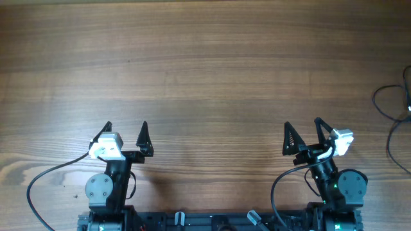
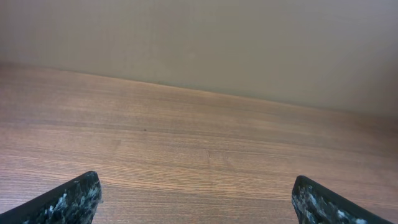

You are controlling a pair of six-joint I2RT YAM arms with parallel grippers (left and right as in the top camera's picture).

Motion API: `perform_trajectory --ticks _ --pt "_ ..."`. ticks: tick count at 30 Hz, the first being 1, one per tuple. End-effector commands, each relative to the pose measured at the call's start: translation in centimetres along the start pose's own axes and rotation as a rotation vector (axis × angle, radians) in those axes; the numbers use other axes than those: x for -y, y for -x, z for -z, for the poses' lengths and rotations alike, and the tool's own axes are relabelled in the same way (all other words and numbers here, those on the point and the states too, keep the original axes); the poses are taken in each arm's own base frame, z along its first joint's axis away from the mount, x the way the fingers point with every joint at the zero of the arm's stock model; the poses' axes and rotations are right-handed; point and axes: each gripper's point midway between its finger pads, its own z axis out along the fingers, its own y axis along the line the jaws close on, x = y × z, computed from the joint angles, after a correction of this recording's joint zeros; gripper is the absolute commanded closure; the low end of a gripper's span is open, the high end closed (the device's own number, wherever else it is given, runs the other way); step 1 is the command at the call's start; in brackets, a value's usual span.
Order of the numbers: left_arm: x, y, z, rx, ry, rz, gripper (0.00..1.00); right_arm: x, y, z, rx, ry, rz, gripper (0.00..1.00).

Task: Untangle cables

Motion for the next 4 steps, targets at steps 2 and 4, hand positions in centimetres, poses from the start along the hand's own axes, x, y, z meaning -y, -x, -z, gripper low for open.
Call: perform_trajectory --ticks 2,4 --pt "0.29 -0.35 -0.03 -0.005 -0.017 -0.023 0.00 -0.22 -0.03 0.04 0.003 0.015 -0.004 0.00" --pt "0.29 -0.35 -0.03 -0.005 -0.017 -0.023 0.00 -0.22 -0.03 0.04 0.003 0.015 -0.004 0.00"
